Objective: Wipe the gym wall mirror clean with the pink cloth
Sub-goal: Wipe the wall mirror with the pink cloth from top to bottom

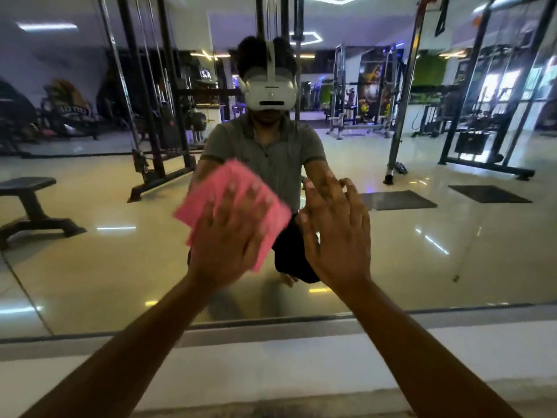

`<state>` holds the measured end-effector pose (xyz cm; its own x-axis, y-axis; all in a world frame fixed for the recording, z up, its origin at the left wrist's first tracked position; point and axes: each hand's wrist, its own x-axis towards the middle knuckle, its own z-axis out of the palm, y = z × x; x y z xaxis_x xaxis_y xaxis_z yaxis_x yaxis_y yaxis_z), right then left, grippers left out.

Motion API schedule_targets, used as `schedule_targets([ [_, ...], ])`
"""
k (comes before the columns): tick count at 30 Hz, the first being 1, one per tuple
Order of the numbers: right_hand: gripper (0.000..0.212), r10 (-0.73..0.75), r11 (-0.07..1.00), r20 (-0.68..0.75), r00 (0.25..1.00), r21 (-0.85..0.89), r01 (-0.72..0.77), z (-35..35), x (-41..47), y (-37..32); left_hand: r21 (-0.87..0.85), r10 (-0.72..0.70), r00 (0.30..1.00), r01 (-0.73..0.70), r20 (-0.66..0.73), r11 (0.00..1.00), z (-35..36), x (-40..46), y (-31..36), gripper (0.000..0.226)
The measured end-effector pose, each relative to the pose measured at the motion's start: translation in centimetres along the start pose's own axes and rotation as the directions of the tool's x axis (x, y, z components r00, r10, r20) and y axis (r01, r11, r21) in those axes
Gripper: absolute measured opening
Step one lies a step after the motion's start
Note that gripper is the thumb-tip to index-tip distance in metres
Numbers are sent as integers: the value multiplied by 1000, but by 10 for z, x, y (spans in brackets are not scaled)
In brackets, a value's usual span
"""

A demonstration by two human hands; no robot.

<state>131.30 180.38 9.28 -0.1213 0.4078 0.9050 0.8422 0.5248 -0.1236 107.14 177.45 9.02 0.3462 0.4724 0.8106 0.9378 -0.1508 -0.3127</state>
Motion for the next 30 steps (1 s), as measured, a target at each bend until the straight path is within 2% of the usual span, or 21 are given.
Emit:
schedule_targets([
  [1,58,-23,1000,-6,1000,7,23,-5,6,6,12,45,998,-46,48,999,1,-16,0,66],
  [2,59,-44,999,3,999,-10,44,-8,13,15,24,4,1000,-4,12,1000,1,-16,-9,66],
  [3,63,-55,998,14,998,-41,55,-11,20,25,24,-118,991,119,-64,993,-3,2,-14,66],
  [5,77,-29,996,17,999,-81,30,-12,30,40,-88,-426,878,417,-217,905,-19,68,-11,65],
  [6,83,-6,997,19,1000,-78,8,-12,31,43,-93,-441,867,432,-231,897,-23,90,0,64],
  [7,87,14,998,25,1000,-59,-12,-12,28,45,-67,-346,916,339,-203,938,-23,92,13,63],
  [9,87,30,1000,23,999,2,-30,-17,15,53,-17,-38,995,36,-94,999,0,50,37,61],
  [11,77,17,999,-4,1000,48,-17,-27,4,69,12,68,997,-69,20,998,1,8,28,59],
  [13,74,36,999,-20,999,34,-35,-38,1,91,22,-91,995,92,-46,995,-10,37,16,63],
  [15,76,70,997,-34,997,22,-69,-41,4,105,-50,-364,916,361,-167,931,-22,101,31,64],
  [16,76,83,996,-21,996,26,-83,-41,6,108,-61,-385,907,381,-171,923,-21,116,47,63],
  [17,75,85,996,4,996,36,-85,-42,6,109,-84,-315,937,306,-148,948,-15,113,66,62],
  [18,74,74,996,24,997,41,-75,-43,6,110,-83,-165,981,157,-101,984,-2,95,81,62],
  [20,75,15,1000,52,999,3,-16,-46,4,117,-60,32,999,-32,-1,998,12,52,89,63],
  [21,76,-5,999,69,998,-32,8,-46,4,122,-64,19,1000,-20,-20,998,15,52,79,64],
  [22,76,-14,997,81,997,-69,19,-45,4,126,-81,-80,995,75,-67,994,15,64,76,66],
  [24,74,3,994,90,996,-105,6,-43,3,128,-85,-310,928,299,-206,951,3,106,79,64],
  [26,69,3,995,89,996,-95,6,-38,1,128,-94,-240,956,227,-169,969,18,104,91,61],
  [28,62,-26,996,77,997,-88,33,-40,-1,135,-264,-197,979,176,-55,948,63,57,110,62],
  [29,60,-44,994,71,997,-94,51,-41,-3,140,-261,-250,968,233,-33,937,73,42,111,63],
  [30,58,-58,993,55,997,-102,63,-43,-5,146,-224,-323,941,295,-102,929,85,39,106,62],
])
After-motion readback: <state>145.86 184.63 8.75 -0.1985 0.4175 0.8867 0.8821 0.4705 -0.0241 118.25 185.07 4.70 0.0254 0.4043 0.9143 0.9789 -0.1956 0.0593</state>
